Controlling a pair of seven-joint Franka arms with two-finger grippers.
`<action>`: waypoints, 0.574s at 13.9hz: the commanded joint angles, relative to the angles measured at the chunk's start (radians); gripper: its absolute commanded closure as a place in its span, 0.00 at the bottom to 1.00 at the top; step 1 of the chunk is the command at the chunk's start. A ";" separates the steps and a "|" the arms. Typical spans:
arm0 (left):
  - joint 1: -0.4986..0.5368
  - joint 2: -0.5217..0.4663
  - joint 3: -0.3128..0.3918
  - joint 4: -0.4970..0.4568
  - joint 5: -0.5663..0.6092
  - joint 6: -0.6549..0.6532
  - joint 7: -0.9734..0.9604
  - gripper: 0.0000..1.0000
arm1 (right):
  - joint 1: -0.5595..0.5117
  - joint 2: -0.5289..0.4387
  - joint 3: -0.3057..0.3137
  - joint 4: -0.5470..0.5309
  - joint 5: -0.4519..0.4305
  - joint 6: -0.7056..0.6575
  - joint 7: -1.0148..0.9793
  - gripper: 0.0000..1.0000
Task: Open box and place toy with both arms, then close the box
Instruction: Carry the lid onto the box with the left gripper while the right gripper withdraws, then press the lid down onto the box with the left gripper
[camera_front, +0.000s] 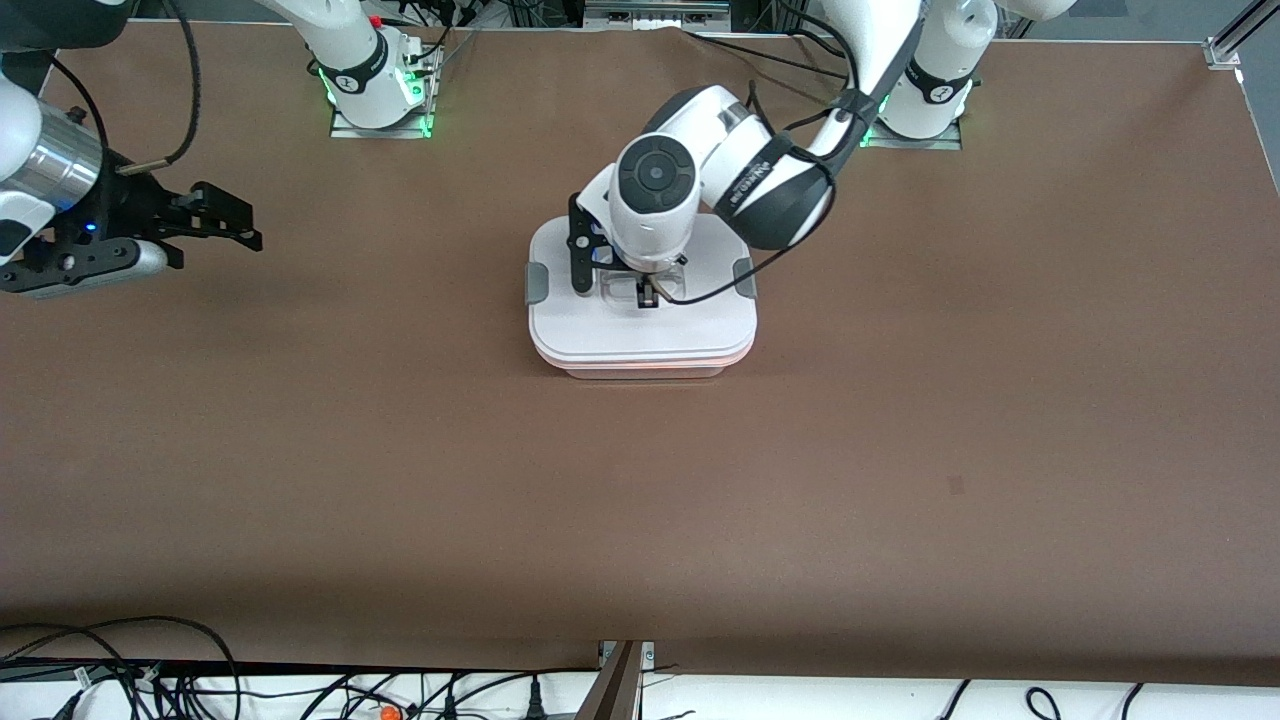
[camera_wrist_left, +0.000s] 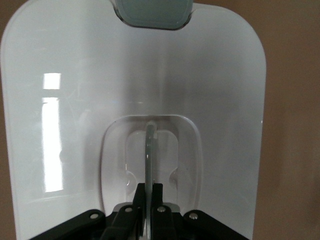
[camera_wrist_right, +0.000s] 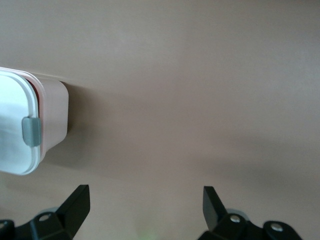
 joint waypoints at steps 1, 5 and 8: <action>-0.016 -0.001 0.017 0.013 0.043 0.001 -0.001 1.00 | -0.138 -0.027 0.161 0.002 -0.062 -0.021 0.023 0.00; -0.012 -0.001 0.020 0.007 0.051 -0.005 -0.002 1.00 | -0.159 -0.040 0.186 -0.001 -0.083 -0.025 0.097 0.00; -0.012 0.000 0.023 0.007 0.051 -0.001 -0.012 1.00 | -0.156 -0.041 0.184 0.002 -0.115 -0.024 0.085 0.00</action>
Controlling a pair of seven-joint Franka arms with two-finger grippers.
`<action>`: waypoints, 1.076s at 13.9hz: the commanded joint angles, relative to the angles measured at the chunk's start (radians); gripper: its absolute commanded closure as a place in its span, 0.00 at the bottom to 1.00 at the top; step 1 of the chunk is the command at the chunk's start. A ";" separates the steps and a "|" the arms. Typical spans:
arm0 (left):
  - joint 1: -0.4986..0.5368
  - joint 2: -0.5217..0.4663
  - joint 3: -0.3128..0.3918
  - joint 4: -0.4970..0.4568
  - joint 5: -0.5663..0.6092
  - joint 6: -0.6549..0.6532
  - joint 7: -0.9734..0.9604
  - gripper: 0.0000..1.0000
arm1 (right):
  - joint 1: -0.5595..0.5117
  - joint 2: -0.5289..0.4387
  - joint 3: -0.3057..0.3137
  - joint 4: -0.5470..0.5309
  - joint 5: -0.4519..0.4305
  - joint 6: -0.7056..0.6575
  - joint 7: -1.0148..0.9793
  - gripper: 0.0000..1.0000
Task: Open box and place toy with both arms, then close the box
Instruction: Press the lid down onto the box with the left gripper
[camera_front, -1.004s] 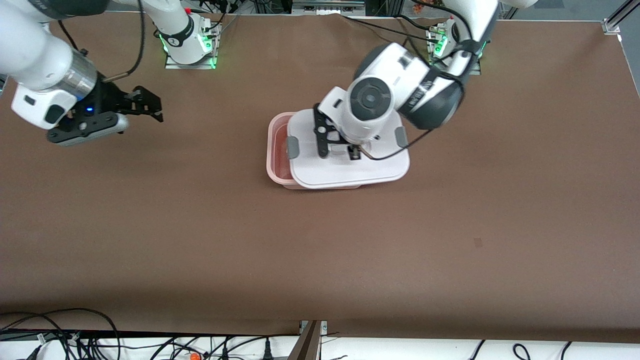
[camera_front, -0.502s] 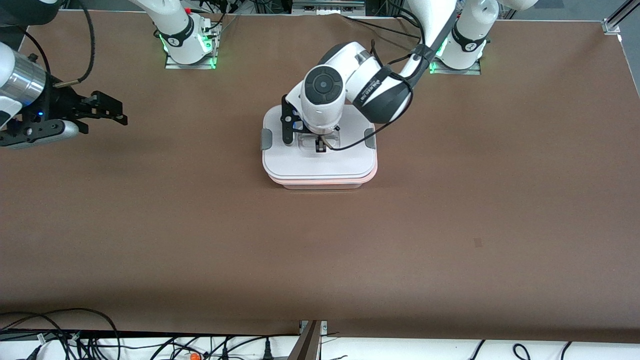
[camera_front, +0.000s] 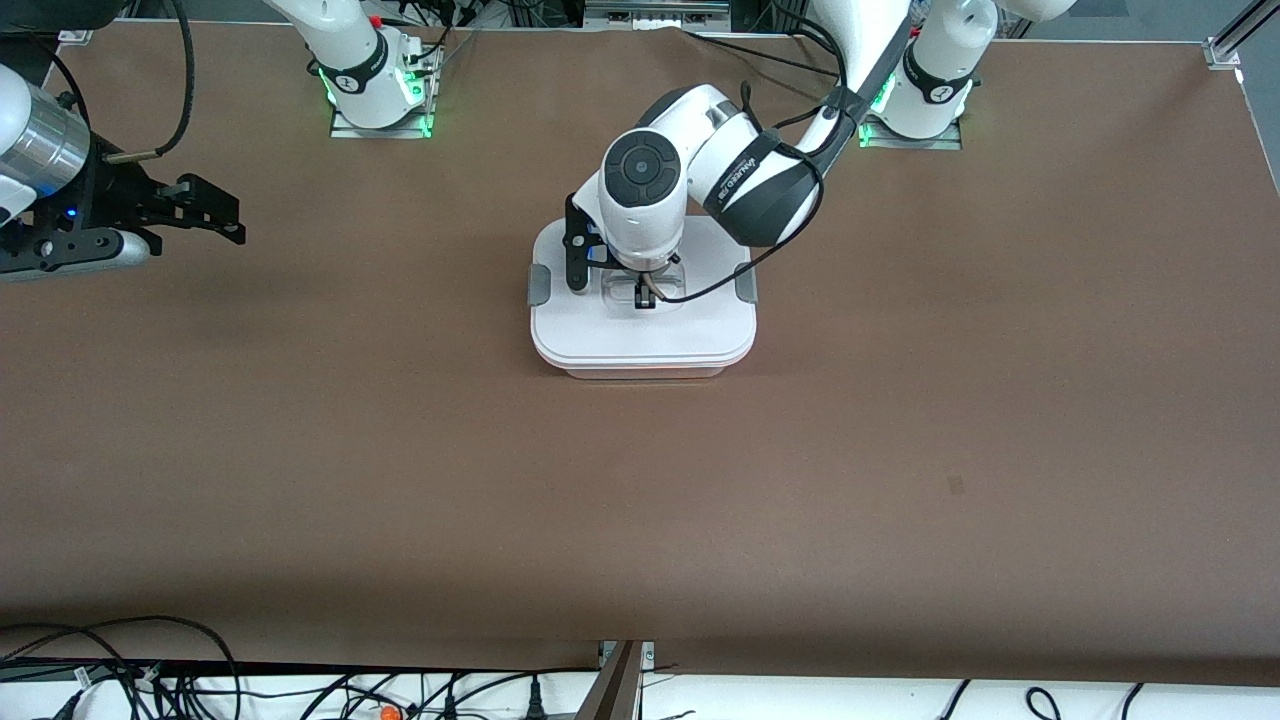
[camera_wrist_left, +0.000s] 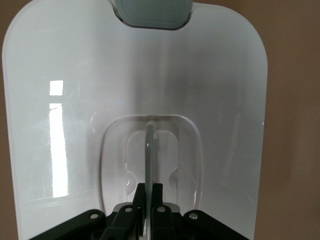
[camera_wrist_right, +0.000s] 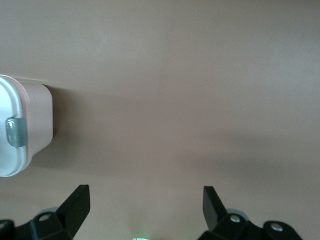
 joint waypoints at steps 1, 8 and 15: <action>-0.002 0.002 0.001 0.006 0.019 0.000 -0.012 1.00 | -0.021 -0.015 0.023 0.000 -0.030 -0.014 0.010 0.00; -0.001 0.028 0.004 0.011 0.017 0.003 -0.036 1.00 | -0.004 -0.004 0.023 0.034 -0.033 -0.016 0.010 0.00; -0.008 0.048 0.004 0.017 0.019 0.026 -0.055 1.00 | -0.009 0.001 0.015 0.062 -0.037 -0.014 0.002 0.00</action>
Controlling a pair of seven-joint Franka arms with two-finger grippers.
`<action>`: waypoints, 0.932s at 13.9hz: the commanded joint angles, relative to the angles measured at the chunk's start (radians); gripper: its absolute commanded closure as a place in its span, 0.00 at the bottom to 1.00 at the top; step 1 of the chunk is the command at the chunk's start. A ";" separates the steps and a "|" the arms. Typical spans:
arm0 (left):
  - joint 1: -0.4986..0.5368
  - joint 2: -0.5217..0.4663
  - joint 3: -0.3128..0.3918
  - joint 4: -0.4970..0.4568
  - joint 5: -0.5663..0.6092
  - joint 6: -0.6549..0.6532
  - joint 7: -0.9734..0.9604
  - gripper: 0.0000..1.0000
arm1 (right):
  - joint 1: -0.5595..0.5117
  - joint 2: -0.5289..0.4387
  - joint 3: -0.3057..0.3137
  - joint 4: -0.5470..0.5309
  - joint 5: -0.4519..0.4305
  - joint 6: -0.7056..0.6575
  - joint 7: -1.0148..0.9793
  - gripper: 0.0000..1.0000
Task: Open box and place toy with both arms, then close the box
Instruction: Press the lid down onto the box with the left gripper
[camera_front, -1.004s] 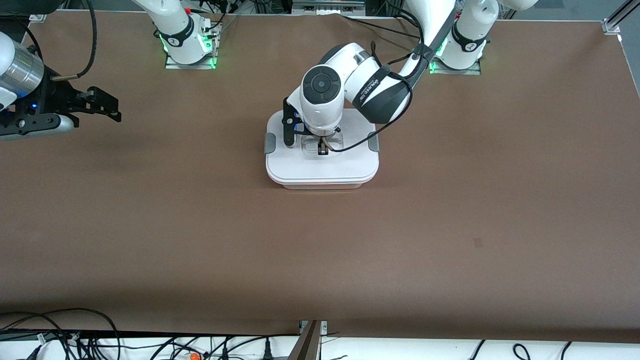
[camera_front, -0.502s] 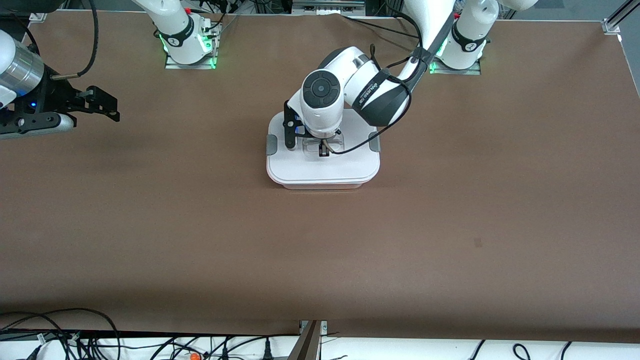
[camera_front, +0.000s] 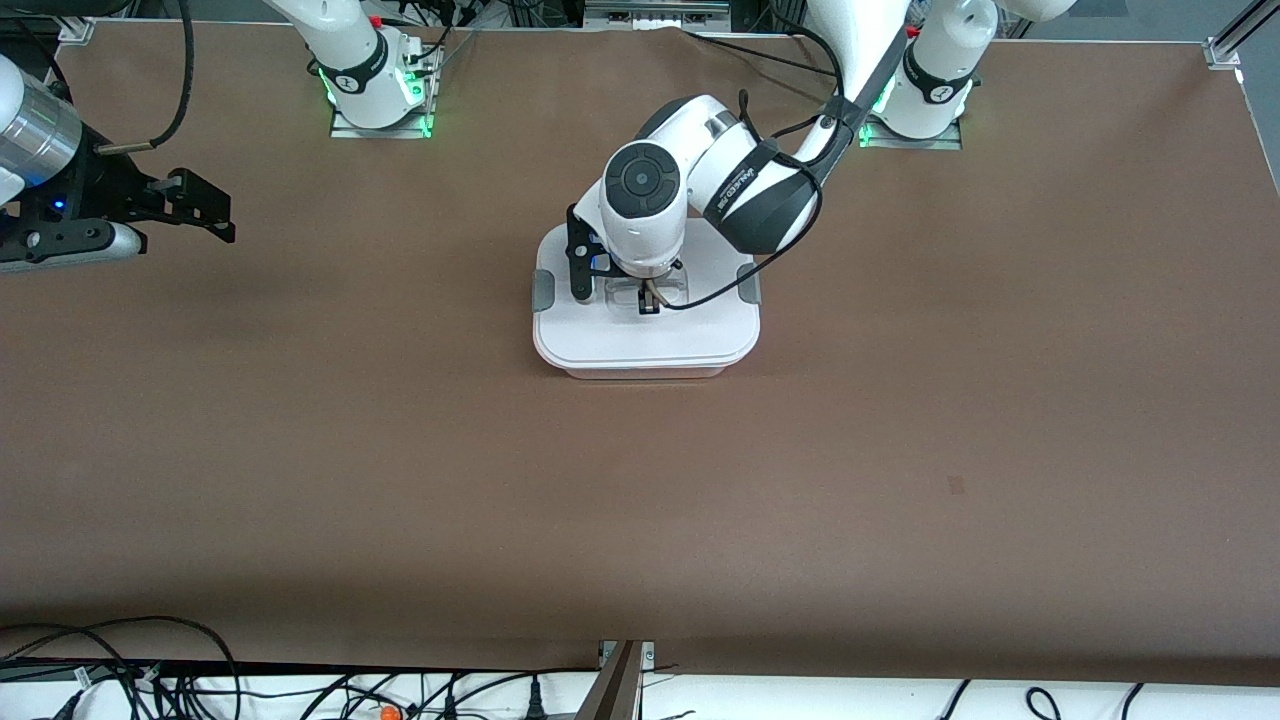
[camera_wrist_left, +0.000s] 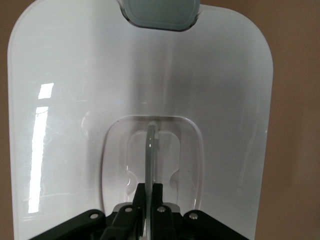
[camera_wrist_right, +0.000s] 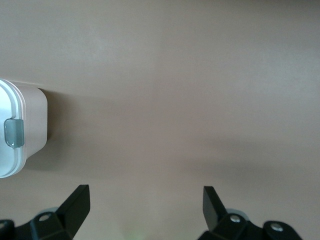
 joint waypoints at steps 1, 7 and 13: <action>-0.009 0.030 0.003 0.017 0.017 0.022 -0.017 1.00 | -0.006 0.005 0.003 0.032 -0.011 -0.016 0.013 0.00; -0.012 0.041 0.003 0.020 0.028 0.069 -0.028 1.00 | -0.015 0.013 0.000 0.031 -0.011 -0.016 0.014 0.00; -0.024 0.041 0.003 0.017 0.032 0.074 -0.044 1.00 | -0.012 0.013 0.000 0.032 -0.011 -0.016 0.017 0.00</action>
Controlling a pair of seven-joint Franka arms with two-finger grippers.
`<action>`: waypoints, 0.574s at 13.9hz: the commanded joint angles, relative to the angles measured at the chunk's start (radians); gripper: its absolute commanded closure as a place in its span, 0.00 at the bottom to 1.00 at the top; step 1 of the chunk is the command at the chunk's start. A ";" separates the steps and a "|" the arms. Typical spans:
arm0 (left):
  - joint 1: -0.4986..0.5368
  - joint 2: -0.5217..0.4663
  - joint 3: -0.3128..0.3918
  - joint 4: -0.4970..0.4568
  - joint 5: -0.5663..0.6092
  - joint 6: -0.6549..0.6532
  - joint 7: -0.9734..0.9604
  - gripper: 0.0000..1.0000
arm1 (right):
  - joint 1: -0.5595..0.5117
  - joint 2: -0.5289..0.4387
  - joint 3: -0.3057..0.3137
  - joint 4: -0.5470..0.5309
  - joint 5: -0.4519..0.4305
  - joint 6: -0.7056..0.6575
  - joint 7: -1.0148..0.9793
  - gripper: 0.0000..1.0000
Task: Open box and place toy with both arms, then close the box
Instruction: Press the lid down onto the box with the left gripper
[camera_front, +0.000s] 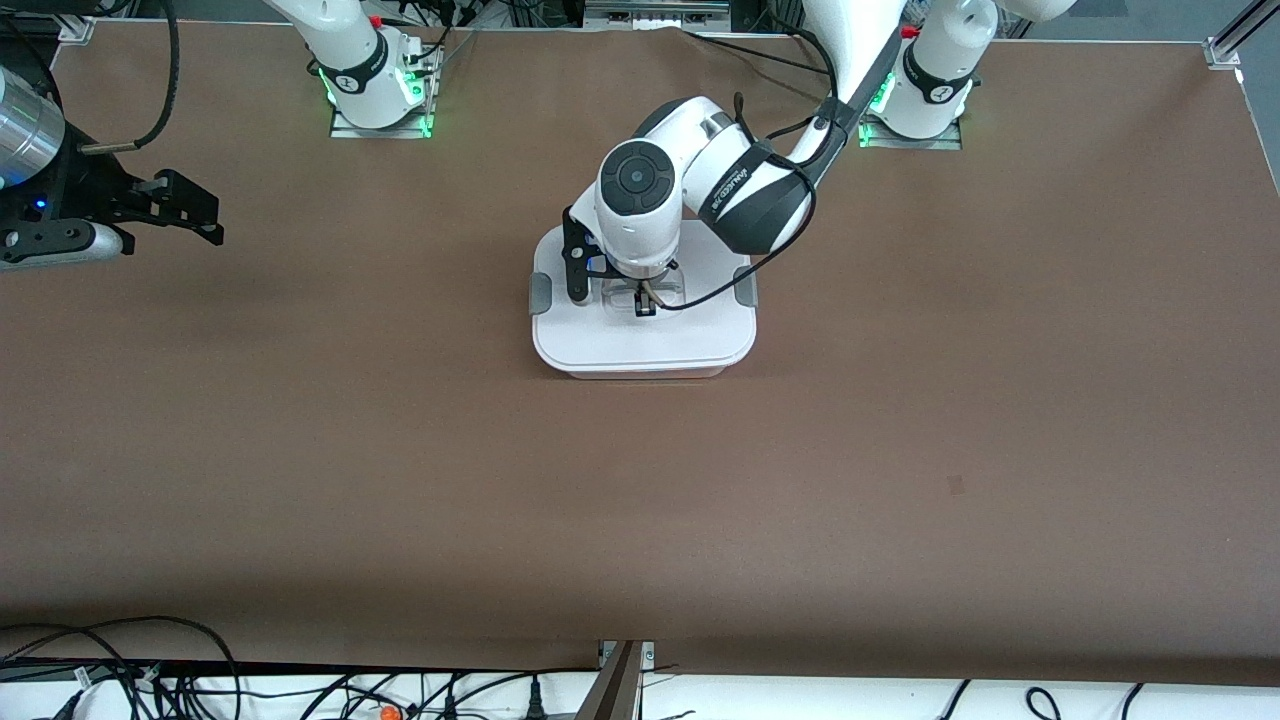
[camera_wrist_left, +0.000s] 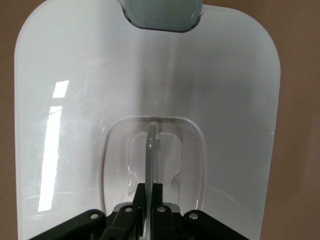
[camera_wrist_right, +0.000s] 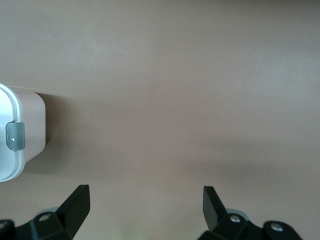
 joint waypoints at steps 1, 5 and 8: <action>-0.014 0.030 0.003 0.018 0.017 0.045 -0.028 0.01 | -0.007 0.008 0.007 0.021 -0.010 -0.016 0.014 0.00; 0.019 -0.004 0.016 0.027 0.008 0.025 -0.045 0.00 | -0.007 0.008 0.007 0.019 -0.010 -0.016 0.015 0.00; 0.094 -0.035 0.020 0.087 0.006 -0.085 -0.054 0.00 | -0.007 0.008 0.007 0.019 -0.010 -0.016 0.015 0.00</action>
